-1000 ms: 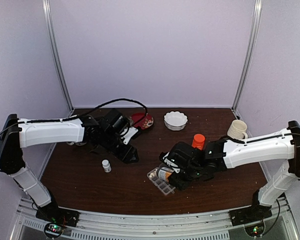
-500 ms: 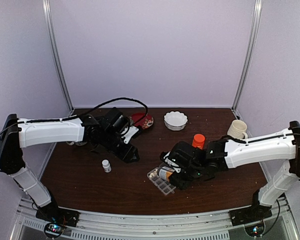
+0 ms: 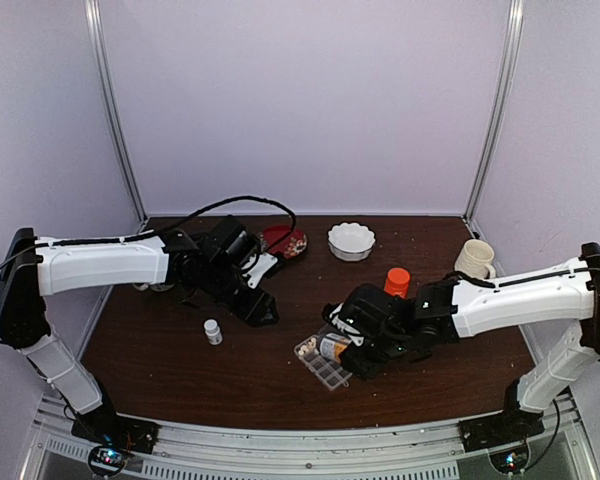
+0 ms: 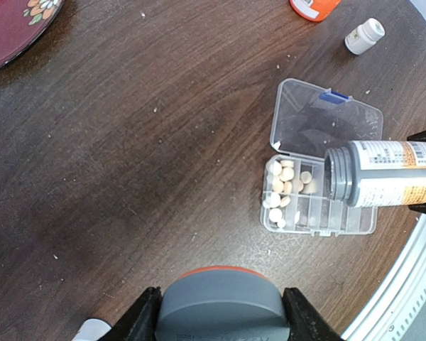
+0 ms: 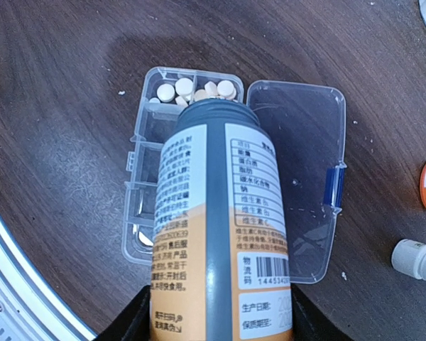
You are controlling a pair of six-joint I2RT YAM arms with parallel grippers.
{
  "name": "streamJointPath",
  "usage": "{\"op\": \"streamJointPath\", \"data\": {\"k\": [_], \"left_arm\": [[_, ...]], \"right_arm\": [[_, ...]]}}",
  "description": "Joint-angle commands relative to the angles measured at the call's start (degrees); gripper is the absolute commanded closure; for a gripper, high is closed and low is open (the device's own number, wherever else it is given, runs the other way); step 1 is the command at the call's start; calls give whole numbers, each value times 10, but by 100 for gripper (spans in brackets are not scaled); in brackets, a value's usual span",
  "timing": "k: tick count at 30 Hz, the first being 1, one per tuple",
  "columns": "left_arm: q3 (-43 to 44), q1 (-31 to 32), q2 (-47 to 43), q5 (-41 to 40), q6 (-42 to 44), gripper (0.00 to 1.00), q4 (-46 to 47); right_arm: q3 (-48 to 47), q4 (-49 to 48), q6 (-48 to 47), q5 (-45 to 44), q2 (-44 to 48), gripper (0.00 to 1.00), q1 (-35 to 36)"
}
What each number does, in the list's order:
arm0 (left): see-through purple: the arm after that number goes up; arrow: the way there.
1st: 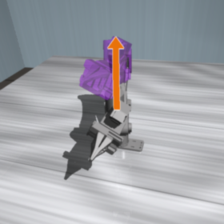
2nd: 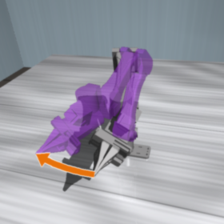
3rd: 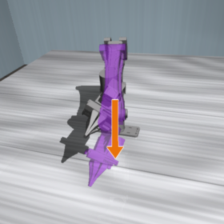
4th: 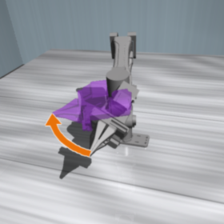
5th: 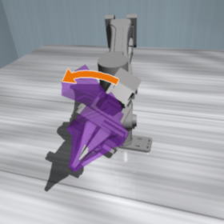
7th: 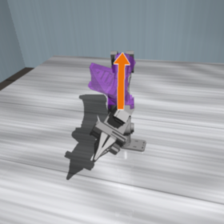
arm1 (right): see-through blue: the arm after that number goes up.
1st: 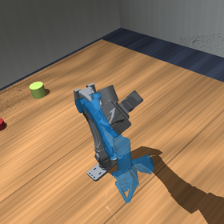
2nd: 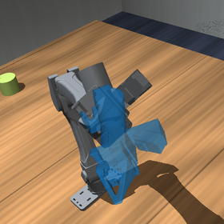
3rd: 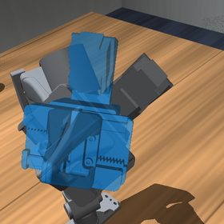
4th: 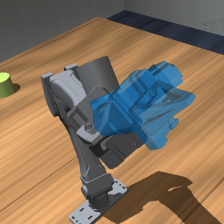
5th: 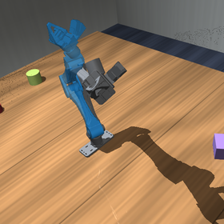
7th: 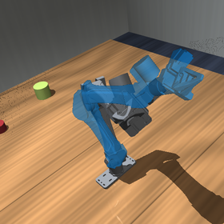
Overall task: Sort the pills into containers
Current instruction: Pour the pill into the compartment of the pill container.
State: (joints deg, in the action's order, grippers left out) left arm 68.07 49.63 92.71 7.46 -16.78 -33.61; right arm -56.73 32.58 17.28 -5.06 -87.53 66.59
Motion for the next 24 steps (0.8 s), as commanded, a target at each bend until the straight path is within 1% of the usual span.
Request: {"op": "streamJointPath", "data": {"k": [1, 4, 5, 7, 8, 11, 15, 24], "left_arm": [[18, 4, 3, -7, 6, 100, 5], [20, 5, 5, -7, 6, 100, 5], [19, 5, 5, -6, 6, 100, 4], [20, 6, 4, -7, 5, 100, 4], [19, 6, 5, -7, 5, 100, 5], [20, 6, 5, -7, 5, 100, 3], [19, 7, 4, -9, 5, 100, 2], [21, 9, 5, -9, 4, 100, 2]], "right_arm": [[-24, 28, 1, -17, -5, 100, 5], [8, -28, 7, 4, 20, 100, 4], [5, -19, 7, -3, 15, 100, 4], [-24, 32, 6, -19, -11, 100, 4], [-27, 33, 3, -10, -14, 100, 4], [3, -19, 11, 11, 11, 100, 4], [7, -14, 14, -8, 23, 100, 4], [14, -32, -1, 38, 29, 100, 4]]}}
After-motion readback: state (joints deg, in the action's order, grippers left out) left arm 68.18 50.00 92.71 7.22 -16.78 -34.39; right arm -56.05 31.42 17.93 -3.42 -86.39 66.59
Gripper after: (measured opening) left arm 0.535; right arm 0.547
